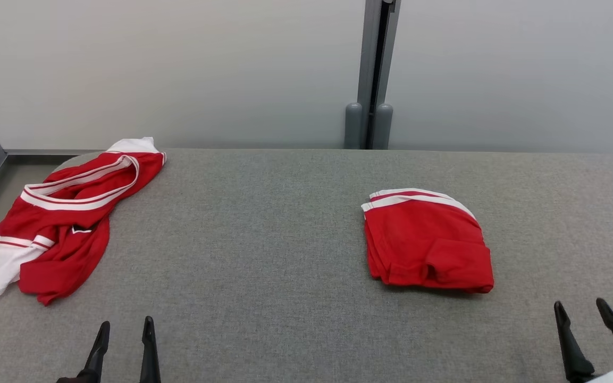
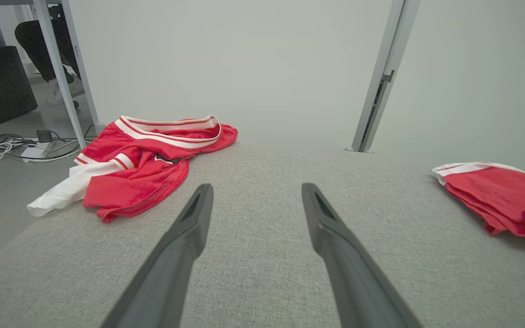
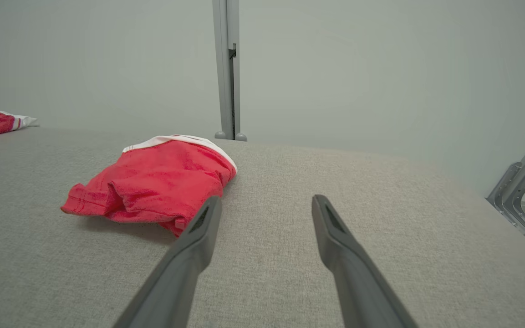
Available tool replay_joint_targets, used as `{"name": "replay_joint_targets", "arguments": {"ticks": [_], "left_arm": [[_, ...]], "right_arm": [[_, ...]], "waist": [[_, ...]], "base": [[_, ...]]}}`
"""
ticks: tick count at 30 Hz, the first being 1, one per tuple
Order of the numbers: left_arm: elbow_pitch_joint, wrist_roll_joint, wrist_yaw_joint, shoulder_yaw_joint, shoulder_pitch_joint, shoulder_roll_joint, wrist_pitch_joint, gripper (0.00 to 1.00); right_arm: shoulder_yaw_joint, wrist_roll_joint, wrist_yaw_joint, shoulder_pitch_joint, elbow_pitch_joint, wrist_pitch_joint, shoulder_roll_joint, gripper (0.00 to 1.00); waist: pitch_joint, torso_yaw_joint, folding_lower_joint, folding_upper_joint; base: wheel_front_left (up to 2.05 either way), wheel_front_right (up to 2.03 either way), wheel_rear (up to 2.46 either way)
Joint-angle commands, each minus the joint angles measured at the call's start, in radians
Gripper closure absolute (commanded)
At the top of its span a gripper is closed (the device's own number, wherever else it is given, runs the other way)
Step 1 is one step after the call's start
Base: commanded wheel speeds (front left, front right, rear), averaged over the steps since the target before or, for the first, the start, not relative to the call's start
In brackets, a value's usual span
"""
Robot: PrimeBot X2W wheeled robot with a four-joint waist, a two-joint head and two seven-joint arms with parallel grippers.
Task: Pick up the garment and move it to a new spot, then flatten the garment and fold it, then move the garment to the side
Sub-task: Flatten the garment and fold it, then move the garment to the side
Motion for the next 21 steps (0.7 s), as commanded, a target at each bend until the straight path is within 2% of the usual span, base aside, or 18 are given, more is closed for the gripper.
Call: {"name": "replay_joint_targets", "arguments": {"ticks": [1, 7, 10, 13, 17, 21], "left_arm": [[-0.006, 0.009, -0.005, 0.014, 0.008, 0.003, 0.000, 0.00], [-0.012, 0.019, -0.011, 0.020, 0.013, 0.003, 0.000, 0.00], [-0.017, 0.014, -0.011, 0.008, -0.001, 0.002, 0.000, 0.00], [-0.017, 0.007, -0.019, -0.005, -0.024, 0.002, 0.000, 0.00], [-0.008, 0.007, -0.030, -0.043, -0.069, 0.002, 0.000, 0.00], [0.007, 0.001, -0.036, -0.075, -0.117, 0.003, 0.000, 0.00]], "right_arm": [[-0.015, -0.019, 0.000, 0.033, -0.009, -0.009, 0.012, 0.00], [-0.021, -0.006, 0.000, 0.042, -0.021, -0.010, 0.041, 0.00], [-0.003, 0.045, 0.000, -0.002, -0.031, 0.021, 0.046, 0.00], [0.039, 0.151, 0.000, -0.072, -0.048, 0.144, 0.038, 0.00], [0.042, 0.275, 0.000, -0.204, -0.046, 0.350, 0.017, 0.00], [0.000, 0.303, 0.001, -0.324, 0.040, 0.528, 0.025, 0.00]], "waist": [[-0.005, -0.013, 0.0000, -0.0001], [0.002, -0.023, 0.0000, -0.0001], [0.015, -0.021, 0.0000, -0.0001], [0.040, -0.011, 0.0000, -0.0001], [0.095, 0.019, 0.0000, -0.0001], [0.137, 0.060, 0.0000, -0.0001]], "base": [[0.00, 0.00, 0.00], [0.00, 0.00, 0.00], [0.00, 0.00, 0.00], [0.00, 0.00, 0.00], [0.00, 0.00, 0.00], [0.00, 0.00, 0.00]]}}
